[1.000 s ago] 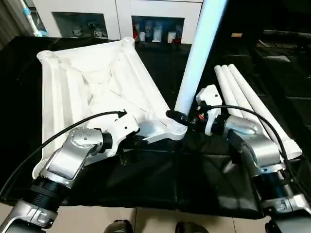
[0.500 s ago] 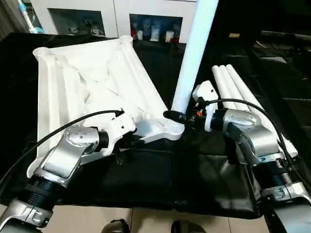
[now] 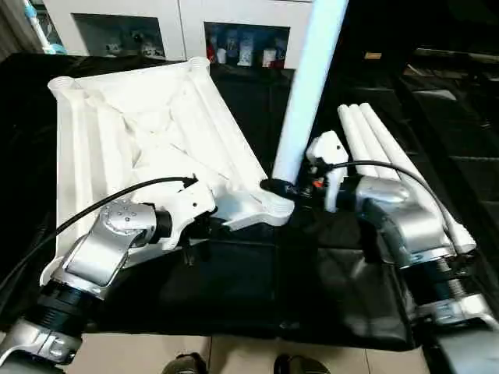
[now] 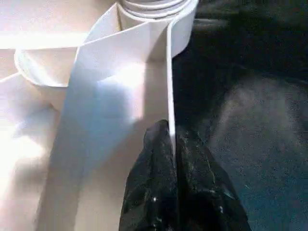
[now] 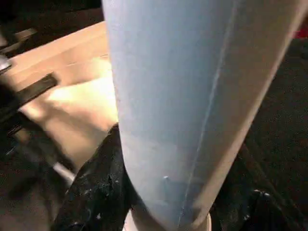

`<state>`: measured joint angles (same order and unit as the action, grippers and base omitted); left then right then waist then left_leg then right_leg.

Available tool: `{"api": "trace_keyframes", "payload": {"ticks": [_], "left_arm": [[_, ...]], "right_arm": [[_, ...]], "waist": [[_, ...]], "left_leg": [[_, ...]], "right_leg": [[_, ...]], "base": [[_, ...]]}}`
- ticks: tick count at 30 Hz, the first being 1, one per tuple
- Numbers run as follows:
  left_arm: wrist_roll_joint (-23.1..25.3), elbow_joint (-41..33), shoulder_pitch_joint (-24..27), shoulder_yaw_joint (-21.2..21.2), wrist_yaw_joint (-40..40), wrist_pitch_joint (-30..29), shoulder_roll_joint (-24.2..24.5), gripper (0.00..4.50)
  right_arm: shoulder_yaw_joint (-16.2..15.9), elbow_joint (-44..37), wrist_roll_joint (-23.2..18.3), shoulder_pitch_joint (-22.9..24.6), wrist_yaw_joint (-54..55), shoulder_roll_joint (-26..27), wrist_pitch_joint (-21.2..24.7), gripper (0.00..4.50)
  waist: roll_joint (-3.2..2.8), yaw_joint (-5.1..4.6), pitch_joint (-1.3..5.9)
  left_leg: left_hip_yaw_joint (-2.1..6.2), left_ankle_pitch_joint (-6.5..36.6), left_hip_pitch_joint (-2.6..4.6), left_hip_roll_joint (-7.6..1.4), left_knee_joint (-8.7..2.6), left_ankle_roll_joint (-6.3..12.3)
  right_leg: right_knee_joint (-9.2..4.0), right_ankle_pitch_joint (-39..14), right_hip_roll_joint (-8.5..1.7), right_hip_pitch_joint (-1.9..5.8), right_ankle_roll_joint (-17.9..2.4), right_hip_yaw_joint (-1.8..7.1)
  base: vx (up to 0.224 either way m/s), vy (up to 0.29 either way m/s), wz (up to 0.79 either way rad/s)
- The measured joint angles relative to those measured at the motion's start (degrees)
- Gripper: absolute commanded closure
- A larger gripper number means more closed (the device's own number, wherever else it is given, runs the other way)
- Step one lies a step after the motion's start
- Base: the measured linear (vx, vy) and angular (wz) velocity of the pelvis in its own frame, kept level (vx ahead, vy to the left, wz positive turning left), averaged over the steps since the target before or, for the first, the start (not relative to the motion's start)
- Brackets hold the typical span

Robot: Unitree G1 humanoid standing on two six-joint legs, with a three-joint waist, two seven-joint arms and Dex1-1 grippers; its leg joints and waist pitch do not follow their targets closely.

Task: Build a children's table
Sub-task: Rotate table base

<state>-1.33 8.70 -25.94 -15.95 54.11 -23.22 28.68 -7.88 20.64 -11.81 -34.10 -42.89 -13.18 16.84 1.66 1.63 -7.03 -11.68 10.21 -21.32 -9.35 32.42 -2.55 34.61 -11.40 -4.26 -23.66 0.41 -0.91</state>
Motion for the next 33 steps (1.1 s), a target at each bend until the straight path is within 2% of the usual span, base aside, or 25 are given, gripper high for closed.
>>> {"api": "trace_keyframes", "payload": {"ticks": [3,5,7,9,15,21,27,28,30,32,33], "left_arm": [[1.0,1.2,-1.4,0.3,-3.6,-3.3,-3.0,4.5],[1.9,2.5,-3.0,0.5,-7.4,-6.6,-6.7,4.5],[2.2,2.9,-3.8,0.4,-9.0,-7.9,-8.1,4.5],[3.7,6.2,-6.6,0.4,-13.8,-11.2,-13.0,4.5],[5.5,11.8,-10.2,0.3,-21.1,-13.2,-20.5,4.5],[6.1,12.7,-10.7,0.3,-22.5,-12.8,-21.0,4.5],[6.1,13.9,-11.3,0.4,-22.3,-11.5,-20.2,4.5],[6.1,14.0,-11.4,0.4,-22.3,-11.3,-20.1,4.5],[6.1,14.1,-11.5,0.5,-22.3,-10.9,-19.8,4.5],[6.2,14.1,-11.5,0.5,-22.2,-10.5,-19.5,4.5],[6.2,14.1,-11.5,0.5,-22.2,-10.3,-19.5,4.5]], "right_arm": [[1.5,1.2,1.2,-0.1,7.7,3.3,0.0,2.66],[4.0,3.2,2.0,-1.0,14.4,6.3,0.0,2.66],[4.6,4.1,2.6,-1.7,17.2,7.1,0.0,2.66],[7.2,8.1,3.5,-4.1,25.9,10.4,0.0,2.66],[10.2,14.0,4.8,-7.7,36.8,12.6,-0.6,2.66],[11.4,15.6,5.3,-8.8,38.3,13.7,-1.3,2.66],[12.8,17.4,5.0,-10.0,38.6,14.3,-2.4,2.66],[13.1,17.9,4.8,-10.4,38.6,14.4,-2.4,2.31],[13.3,18.3,4.5,-10.9,38.5,14.5,-2.5,2.31],[13.4,18.4,4.3,-11.2,38.4,14.7,-2.6,1.91],[13.6,19.7,3.6,-11.2,37.5,14.9,-2.2,1.89]], "waist": [[0.05,-0.05,0.02],[0.06,-0.1,0.03],[0.09,-0.1,0.04],[0.12,-0.02,0.1],[0.04,0.21,0.07],[0.07,0.05,0.04],[0.09,0.06,-0.04],[0.13,0.07,-0.08],[0.13,0.07,-0.22],[0.11,0.1,-0.28],[0.15,0.06,-0.32]], "left_leg": [[0.02,0.0,0.27,0.09,-0.6,0.0],[0.06,0.0,0.26,0.14,-0.75,0.0],[0.06,0.0,0.25,0.21,-0.79,0.0],[0.08,0.0,0.32,0.43,-0.76,0.01],[0.18,0.0,0.4,0.62,-0.95,0.05],[0.49,0.0,0.35,0.97,-1.03,0.07],[0.48,0.0,0.37,1.08,-1.66,0.07],[0.47,0.0,0.37,1.09,-1.77,0.07],[0.48,0.0,0.35,1.09,-1.93,0.07],[0.48,0.0,0.35,1.08,-2.04,0.07],[0.48,0.0,0.35,1.08,-2.1,0.07]], "right_leg": [[-0.77,-0.1,0.0,-0.09,0.1,-0.02],[-1.39,-0.1,0.01,-0.07,0.1,-0.04],[-1.7,-0.1,-0.01,-0.04,0.1,-0.03],[-2.0,-0.1,-0.1,0.11,0.1,0.12],[-3.47,-0.4,-0.14,0.8,0.5,0.09],[-4.17,-0.5,-0.31,0.79,0.6,0.04],[-4.66,-0.5,-0.31,0.65,0.6,0.05],[-4.67,-0.5,-0.31,0.58,0.6,0.05],[-4.66,-0.5,-0.31,0.46,0.6,0.02],[-4.65,-0.5,-0.31,0.37,0.6,-0.01],[-4.64,-0.5,-0.3,0.32,0.6,-0.01]], "base": [[0.0,0.0,0.0],[0.0,0.0,0.0],[0.0,0.0,0.0],[0.0,0.0,0.0],[0.0,0.0,0.0],[0.0,0.0,0.0],[0.0,0.0,0.0],[0.0,0.0,0.0],[0.0,0.0,0.0],[0.0,0.0,0.0],[0.0,0.0,0.0]]}}
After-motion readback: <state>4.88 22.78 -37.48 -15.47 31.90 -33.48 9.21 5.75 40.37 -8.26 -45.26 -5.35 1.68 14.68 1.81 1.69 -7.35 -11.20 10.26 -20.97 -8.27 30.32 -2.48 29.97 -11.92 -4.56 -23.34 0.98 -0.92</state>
